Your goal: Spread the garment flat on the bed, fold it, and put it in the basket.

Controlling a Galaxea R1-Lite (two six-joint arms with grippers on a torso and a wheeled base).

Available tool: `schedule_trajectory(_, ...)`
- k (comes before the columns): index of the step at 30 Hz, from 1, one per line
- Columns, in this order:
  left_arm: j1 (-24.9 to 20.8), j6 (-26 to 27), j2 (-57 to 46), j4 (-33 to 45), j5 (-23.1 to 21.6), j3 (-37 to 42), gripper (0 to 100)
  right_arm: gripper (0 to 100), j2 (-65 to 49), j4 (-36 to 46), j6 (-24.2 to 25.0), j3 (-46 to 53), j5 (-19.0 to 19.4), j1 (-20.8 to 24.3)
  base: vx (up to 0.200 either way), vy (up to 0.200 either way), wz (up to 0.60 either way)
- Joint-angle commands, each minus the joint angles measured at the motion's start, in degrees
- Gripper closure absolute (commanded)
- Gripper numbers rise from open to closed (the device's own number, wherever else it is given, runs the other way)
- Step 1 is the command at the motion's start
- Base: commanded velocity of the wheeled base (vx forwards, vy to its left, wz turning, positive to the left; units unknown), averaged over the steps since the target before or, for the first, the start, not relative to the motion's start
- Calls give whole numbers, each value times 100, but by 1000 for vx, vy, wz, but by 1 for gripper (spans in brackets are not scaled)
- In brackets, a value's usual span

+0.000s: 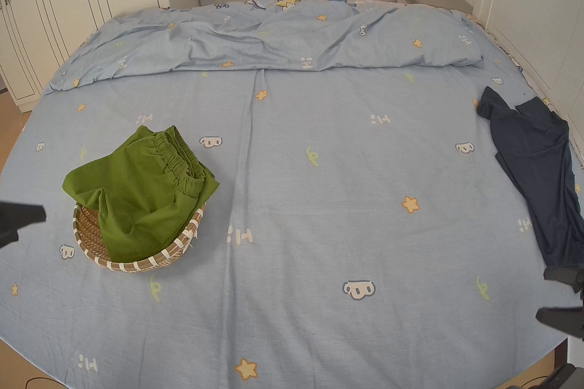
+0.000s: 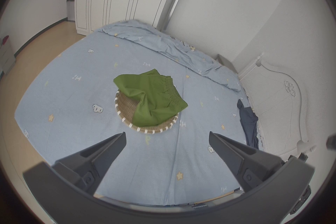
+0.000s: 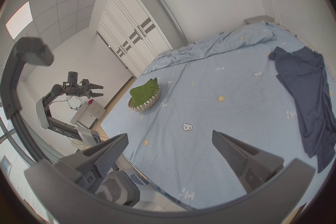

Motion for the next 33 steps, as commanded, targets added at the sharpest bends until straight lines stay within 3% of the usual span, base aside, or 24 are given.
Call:
schedule_trajectory(1,-166,-131,-2947,137,306,1898,0,0,-2302,363,179,975,-21,98,0,0,0)
schedule_trajectory(6,107,-131,-3773,251,490,2838,0,0,-2750,688,241,1212,-38,458,0,0,0)
schedule_trajectory(9,247,-113,-4107,155,499,3225,0,0,-2908,688,355,1327,-47,440,0,0,0)
schedule_trajectory(14,27,-69,-4652,-373,508,3963,0,0,-3436,688,408,1687,-126,397,0,0,0)
schedule_trajectory(18,168,-17,-4907,-1471,508,4649,0,0,-3418,548,434,1942,-1023,405,0,0,0)
schedule_trajectory(20,238,177,-5161,-2298,525,5027,0,0,-3409,425,417,2012,-1673,405,0,0,0)
schedule_trajectory(21,247,599,-5161,-2772,578,5317,0,0,-3409,310,382,2047,-2086,397,0,0,0)
schedule_trajectory(22,247,599,-5161,-2772,578,5317,0,0,-3409,310,382,2047,-2086,397,0,0,0)
schedule_trajectory(24,238,1785,-5161,-3598,982,5800,0,0,-3409,-24,258,2241,-3150,397,0,0,0)
schedule_trajectory(25,238,1785,-5161,-3598,982,5800,0,0,-3409,-24,258,2241,-3150,397,0,0,0)
schedule_trajectory(26,247,2444,-5161,-3976,1255,5923,0,0,-3418,-305,39,2337,-3730,361,0,0,0)
schedule_trajectory(30,238,2550,-5161,-3932,1343,5923,0,0,-3409,-419,-348,2425,-4072,-17,0,0,0)
schedule_trajectory(33,247,2497,-5161,-3827,1114,5923,0,0,-3568,-454,-603,2434,-4037,-966,0,0,0)
